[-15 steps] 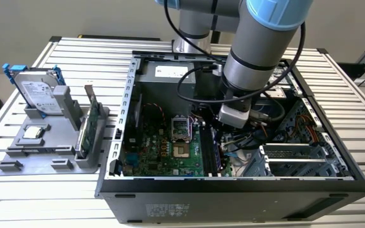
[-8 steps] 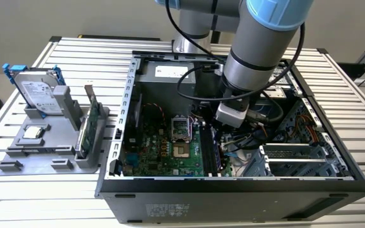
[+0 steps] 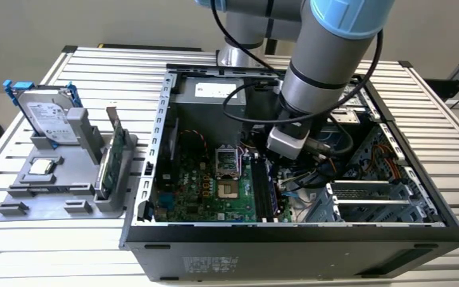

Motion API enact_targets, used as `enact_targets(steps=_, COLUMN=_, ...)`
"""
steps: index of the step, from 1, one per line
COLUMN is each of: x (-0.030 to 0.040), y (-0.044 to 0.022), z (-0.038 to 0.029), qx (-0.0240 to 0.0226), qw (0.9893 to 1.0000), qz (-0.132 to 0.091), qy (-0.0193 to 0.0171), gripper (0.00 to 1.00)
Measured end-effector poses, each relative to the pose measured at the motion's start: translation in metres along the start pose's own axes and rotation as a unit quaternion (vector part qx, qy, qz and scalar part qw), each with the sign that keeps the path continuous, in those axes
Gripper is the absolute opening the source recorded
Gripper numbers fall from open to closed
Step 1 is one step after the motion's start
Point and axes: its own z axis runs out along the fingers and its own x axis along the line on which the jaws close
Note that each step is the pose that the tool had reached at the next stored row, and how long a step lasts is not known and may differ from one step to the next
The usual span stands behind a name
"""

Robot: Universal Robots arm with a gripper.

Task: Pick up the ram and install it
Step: 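Press down the ram until it locks into place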

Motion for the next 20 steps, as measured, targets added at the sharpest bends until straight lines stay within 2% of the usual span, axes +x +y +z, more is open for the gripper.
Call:
enact_targets(steps=11, x=0.0000, y=0.0000, z=0.0000, qx=0.0018, qw=0.9991, qz=0.043, qy=-0.0015, gripper=0.00)
enact_targets(steps=20, x=0.0000, y=0.0000, z=0.0001, qx=0.0030, qw=0.9975, qz=0.070, qy=-0.0025, gripper=0.00)
